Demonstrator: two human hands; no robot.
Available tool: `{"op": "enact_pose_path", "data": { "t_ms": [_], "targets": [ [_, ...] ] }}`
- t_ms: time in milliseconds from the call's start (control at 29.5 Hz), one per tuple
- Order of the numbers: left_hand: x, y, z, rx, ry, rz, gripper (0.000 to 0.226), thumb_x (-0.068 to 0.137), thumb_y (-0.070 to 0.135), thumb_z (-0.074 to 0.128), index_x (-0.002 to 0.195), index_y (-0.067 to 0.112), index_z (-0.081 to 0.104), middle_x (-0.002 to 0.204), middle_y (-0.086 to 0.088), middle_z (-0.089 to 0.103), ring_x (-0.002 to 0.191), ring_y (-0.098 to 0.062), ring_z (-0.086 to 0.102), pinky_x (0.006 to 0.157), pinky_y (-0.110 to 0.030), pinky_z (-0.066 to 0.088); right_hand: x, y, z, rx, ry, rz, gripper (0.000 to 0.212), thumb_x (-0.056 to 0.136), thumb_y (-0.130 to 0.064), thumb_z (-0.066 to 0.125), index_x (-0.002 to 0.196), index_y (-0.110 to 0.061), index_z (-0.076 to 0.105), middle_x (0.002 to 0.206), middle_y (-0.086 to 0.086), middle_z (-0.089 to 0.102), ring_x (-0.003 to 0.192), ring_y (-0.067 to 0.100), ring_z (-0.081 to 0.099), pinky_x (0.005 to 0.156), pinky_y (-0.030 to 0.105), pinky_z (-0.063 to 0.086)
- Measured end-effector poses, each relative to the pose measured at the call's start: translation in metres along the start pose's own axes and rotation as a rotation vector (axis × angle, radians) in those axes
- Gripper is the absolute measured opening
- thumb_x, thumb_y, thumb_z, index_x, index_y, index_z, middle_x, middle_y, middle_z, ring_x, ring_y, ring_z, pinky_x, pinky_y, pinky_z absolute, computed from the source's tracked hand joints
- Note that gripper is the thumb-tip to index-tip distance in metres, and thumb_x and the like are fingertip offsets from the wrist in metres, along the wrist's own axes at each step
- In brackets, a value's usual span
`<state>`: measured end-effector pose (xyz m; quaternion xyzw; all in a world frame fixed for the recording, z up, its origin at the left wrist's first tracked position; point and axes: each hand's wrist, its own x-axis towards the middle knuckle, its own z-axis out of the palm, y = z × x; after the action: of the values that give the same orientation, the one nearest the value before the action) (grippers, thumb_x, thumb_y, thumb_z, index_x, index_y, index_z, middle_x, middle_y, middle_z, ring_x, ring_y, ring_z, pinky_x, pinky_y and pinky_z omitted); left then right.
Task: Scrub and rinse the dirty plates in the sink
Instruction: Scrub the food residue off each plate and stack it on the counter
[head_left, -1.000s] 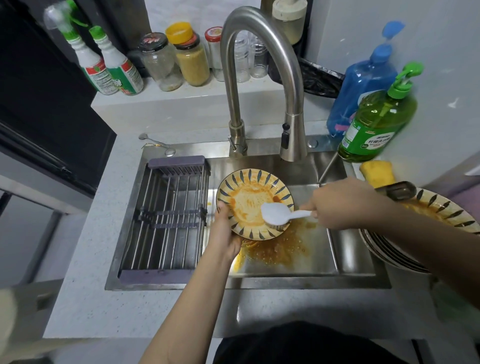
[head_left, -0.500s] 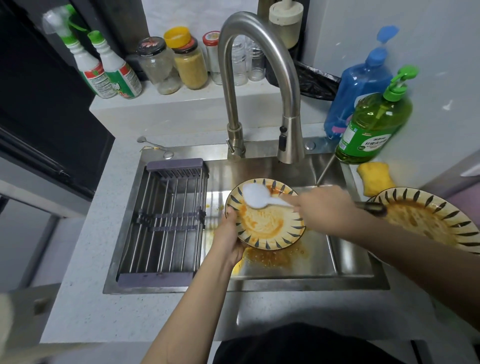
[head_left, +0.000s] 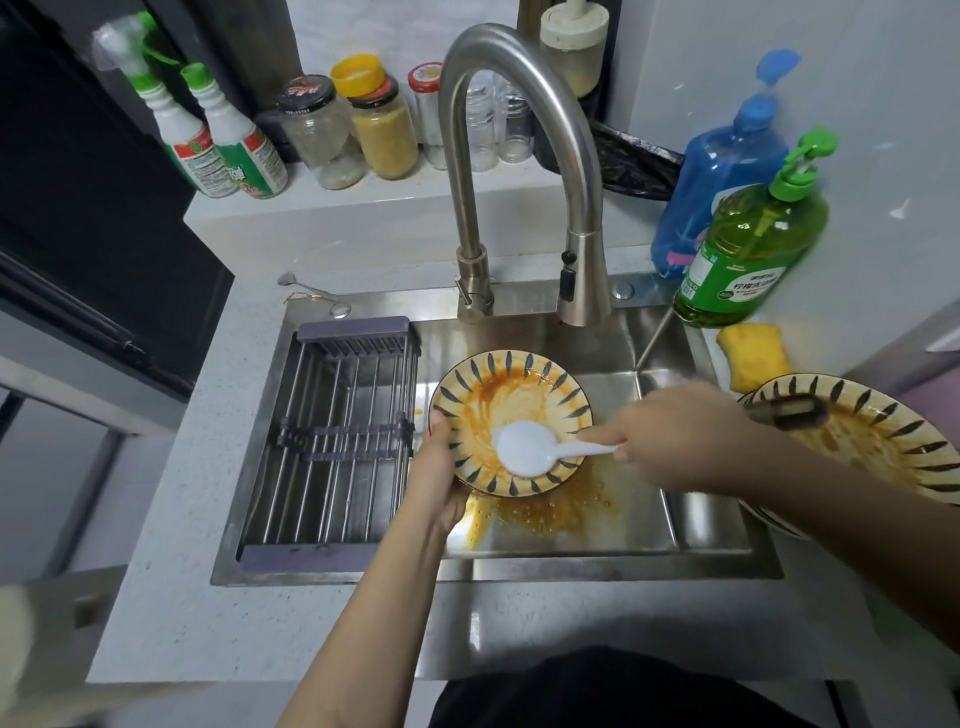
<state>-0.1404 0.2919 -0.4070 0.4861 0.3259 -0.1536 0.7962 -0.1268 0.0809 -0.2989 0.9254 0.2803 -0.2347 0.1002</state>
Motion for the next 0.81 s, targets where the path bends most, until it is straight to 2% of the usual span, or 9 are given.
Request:
{"op": "enact_pose_path", "data": {
  "t_ms": [68,170,272,339,441,509,577,679,815],
  "targets": [
    [-0.002,0.000,-0.004,0.001,-0.018,0.002,0.042,0.103,0.043,0.027,0.118,0.016,0.056,0.116,-0.009,0.066,0.097,-0.019,0.064,0.077,-0.035,0.054,0.004,0.012,-0.005,-0.035,-0.023,0.118,0.040,0.098,-0.021,0.038,0.128,-0.044,0.050,0.073,-0.009,0.047,0.073,0.014,0.052,0.056,0.025,0.036],
    [-0.003,-0.003,-0.002,0.071,-0.059,-0.022,0.049,0.102,0.045,0.027,0.125,0.012,0.055,0.115,-0.011,0.068,0.102,-0.023,0.066,0.078,-0.037,0.056,0.014,0.007,-0.002,0.028,0.074,0.242,0.039,0.094,-0.019,0.040,0.128,-0.038,0.049,0.076,-0.007,0.050,0.078,0.018,0.058,0.063,0.027,0.042],
    [-0.004,-0.001,0.007,0.137,-0.067,0.001,0.045,0.102,0.046,0.028,0.128,0.015,0.051,0.114,-0.014,0.066,0.100,-0.023,0.066,0.076,-0.035,0.057,0.018,-0.012,0.012,0.067,0.188,0.110,0.049,0.098,-0.019,0.038,0.139,-0.045,0.031,0.069,-0.006,0.048,0.063,0.011,0.054,0.060,0.025,0.044],
    [-0.004,0.002,0.005,0.127,-0.037,0.015,0.042,0.102,0.046,0.028,0.122,0.017,0.052,0.113,-0.012,0.065,0.096,-0.023,0.065,0.073,-0.035,0.057,0.009,-0.011,0.012,0.047,0.159,0.027,0.048,0.100,-0.022,0.036,0.140,-0.048,0.030,0.066,-0.007,0.042,0.059,0.009,0.046,0.055,0.024,0.038],
    [-0.003,0.005,-0.005,0.076,-0.041,0.017,0.045,0.102,0.045,0.029,0.119,0.015,0.057,0.116,-0.012,0.066,0.098,-0.024,0.066,0.075,-0.039,0.056,0.006,0.008,0.006,0.012,0.068,0.126,0.044,0.098,-0.022,0.037,0.134,-0.048,0.042,0.068,-0.008,0.038,0.071,0.014,0.049,0.059,0.026,0.036],
    [-0.003,0.002,-0.007,0.135,-0.042,0.029,0.044,0.102,0.045,0.028,0.118,0.016,0.057,0.109,-0.010,0.069,0.098,-0.024,0.067,0.076,-0.038,0.057,0.010,0.013,0.005,0.023,0.098,0.230,0.045,0.095,-0.020,0.039,0.132,-0.045,0.044,0.071,-0.007,0.044,0.075,0.016,0.051,0.062,0.027,0.035],
    [-0.007,0.001,-0.002,0.213,-0.054,0.039,0.046,0.102,0.046,0.028,0.123,0.015,0.055,0.111,-0.011,0.068,0.102,-0.025,0.066,0.081,-0.039,0.057,0.014,0.003,0.011,0.050,0.169,0.207,0.050,0.096,-0.019,0.039,0.138,-0.048,0.034,0.075,-0.006,0.052,0.070,0.014,0.054,0.056,0.026,0.037],
    [-0.003,0.000,-0.003,0.304,-0.027,0.060,0.050,0.100,0.051,0.027,0.127,0.018,0.052,0.124,-0.014,0.060,0.115,-0.028,0.057,0.099,-0.046,0.048,0.009,-0.012,0.016,0.070,0.179,0.040,0.048,0.102,-0.025,0.036,0.142,-0.050,0.026,0.066,-0.008,0.043,0.058,0.008,0.046,0.048,0.023,0.031],
    [-0.003,0.003,-0.011,0.157,-0.027,0.054,0.048,0.102,0.045,0.029,0.128,0.013,0.055,0.112,-0.011,0.068,0.100,-0.025,0.066,0.074,-0.038,0.059,-0.002,0.011,0.004,0.071,0.024,0.136,0.040,0.100,-0.027,0.039,0.132,-0.051,0.044,0.078,-0.010,0.052,0.078,0.013,0.056,0.058,0.025,0.036]
  ]
}}
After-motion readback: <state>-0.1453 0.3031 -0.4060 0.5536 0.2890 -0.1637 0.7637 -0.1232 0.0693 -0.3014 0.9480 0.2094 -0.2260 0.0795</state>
